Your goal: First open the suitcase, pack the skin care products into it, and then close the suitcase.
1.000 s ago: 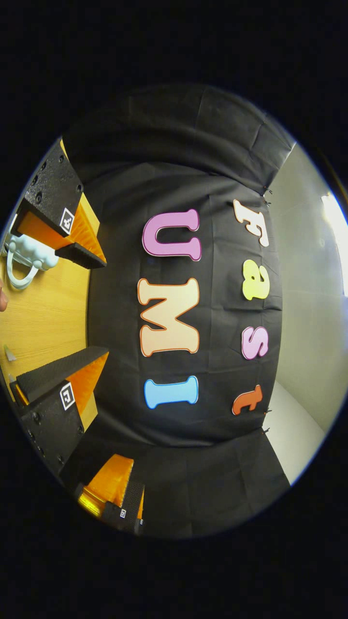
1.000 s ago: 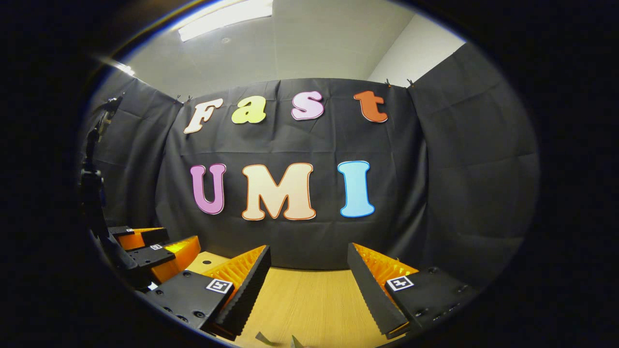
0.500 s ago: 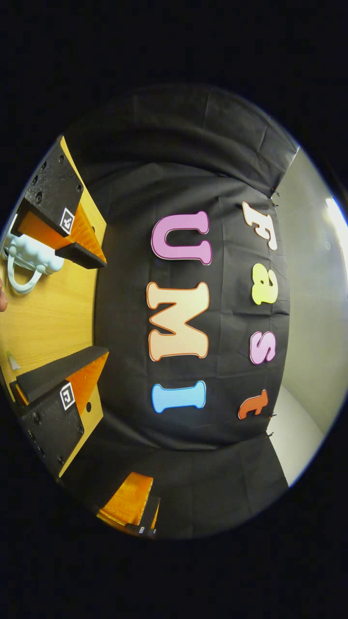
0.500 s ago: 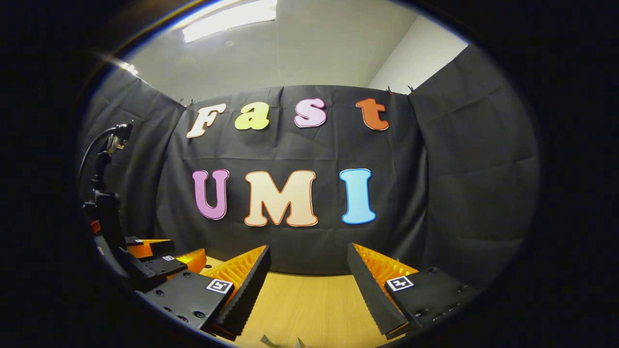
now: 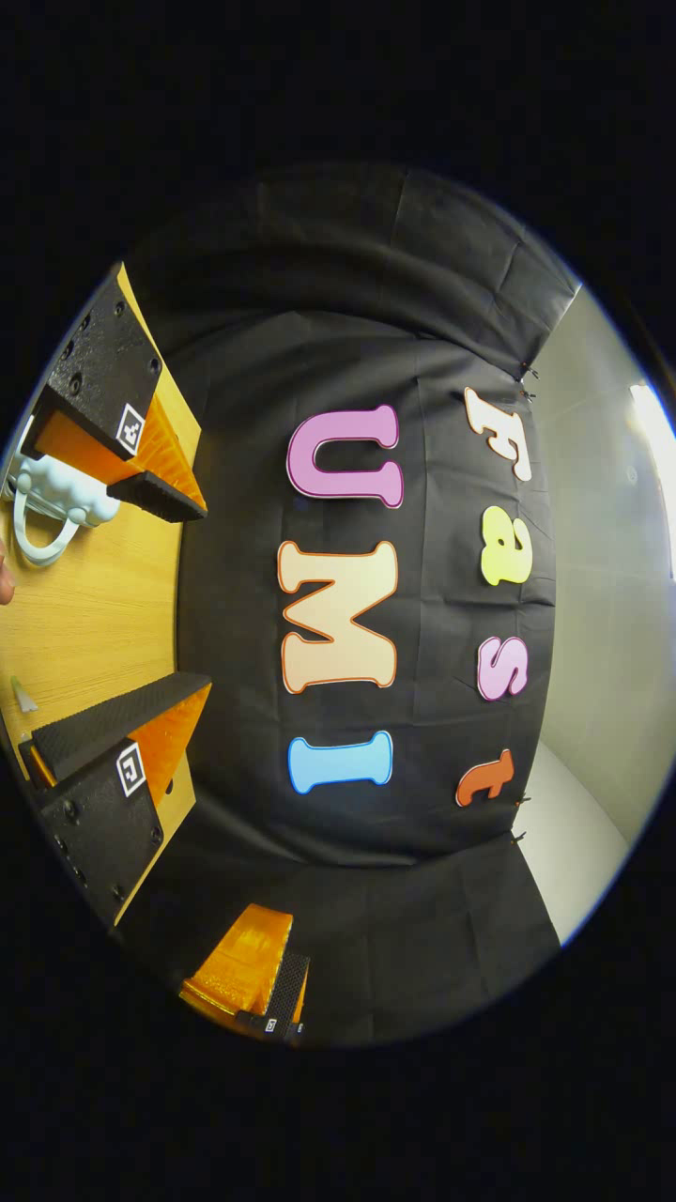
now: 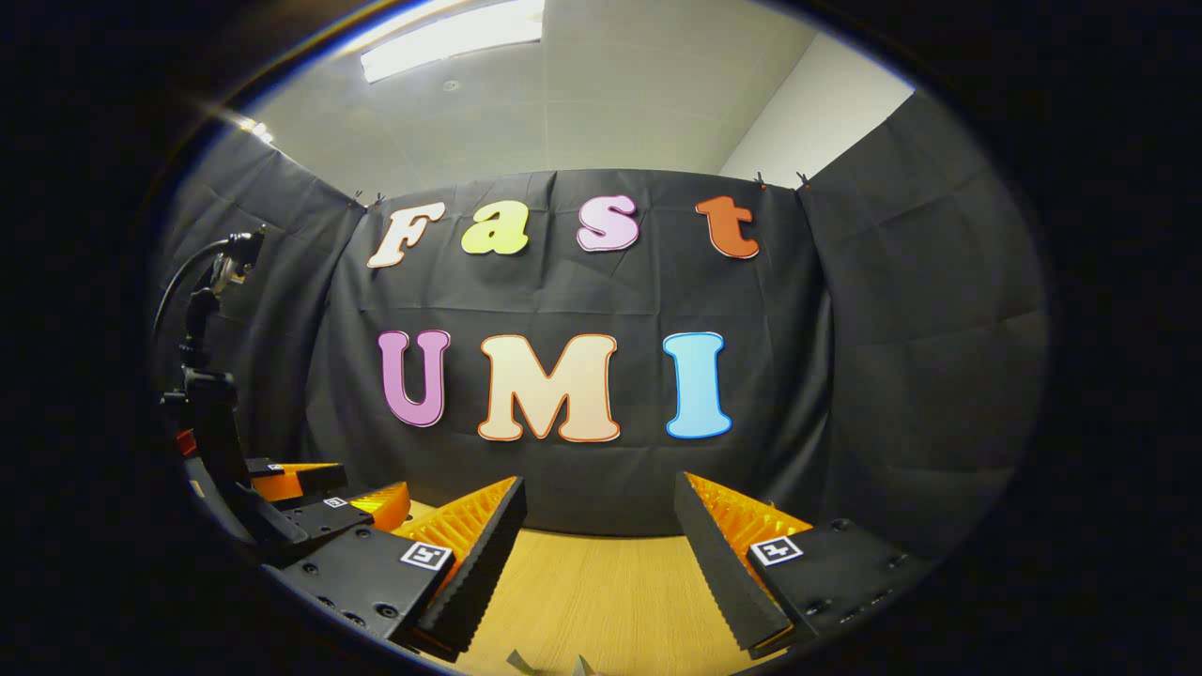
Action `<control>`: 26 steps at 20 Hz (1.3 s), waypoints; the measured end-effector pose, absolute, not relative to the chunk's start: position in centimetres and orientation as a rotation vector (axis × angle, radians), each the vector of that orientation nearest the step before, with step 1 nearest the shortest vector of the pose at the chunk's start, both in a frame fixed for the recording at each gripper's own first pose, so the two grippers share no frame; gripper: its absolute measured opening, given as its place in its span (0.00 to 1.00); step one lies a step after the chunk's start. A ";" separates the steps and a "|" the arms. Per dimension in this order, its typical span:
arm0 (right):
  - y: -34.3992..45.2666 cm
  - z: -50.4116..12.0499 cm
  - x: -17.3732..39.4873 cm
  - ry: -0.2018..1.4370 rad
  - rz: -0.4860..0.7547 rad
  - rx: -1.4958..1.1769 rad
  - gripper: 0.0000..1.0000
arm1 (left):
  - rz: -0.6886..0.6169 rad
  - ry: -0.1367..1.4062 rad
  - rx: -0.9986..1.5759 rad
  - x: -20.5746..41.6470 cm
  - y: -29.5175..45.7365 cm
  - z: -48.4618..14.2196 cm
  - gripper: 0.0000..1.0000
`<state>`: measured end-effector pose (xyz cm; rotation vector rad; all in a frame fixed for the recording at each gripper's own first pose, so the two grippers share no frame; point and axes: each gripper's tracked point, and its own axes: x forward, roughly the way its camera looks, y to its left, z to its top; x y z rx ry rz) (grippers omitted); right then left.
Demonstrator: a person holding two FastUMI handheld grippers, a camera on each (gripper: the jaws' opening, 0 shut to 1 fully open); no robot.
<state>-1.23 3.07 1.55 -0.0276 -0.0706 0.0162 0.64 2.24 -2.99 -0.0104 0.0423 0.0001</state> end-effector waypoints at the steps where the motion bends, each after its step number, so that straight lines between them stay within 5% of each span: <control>1: 3.1 1.5 -1.3 -0.069 0.016 -0.029 0.99 | -0.007 0.051 -0.007 0.6 2.0 -3.6 0.95; 14: 0.4 -2.5 -1.6 0.020 -0.030 -0.032 0.99 | -0.001 0.605 0.111 -0.9 3.8 -24.7 0.95; 23: -0.2 -5.3 -1.0 0.103 -0.037 -0.066 0.99 | 0.058 0.892 0.092 -1.2 6.2 -33.3 0.96; 26: 0.3 -5.6 -1.1 0.105 -0.027 -0.083 0.99 | 0.047 0.927 0.061 -0.9 6.3 -34.3 0.85</control>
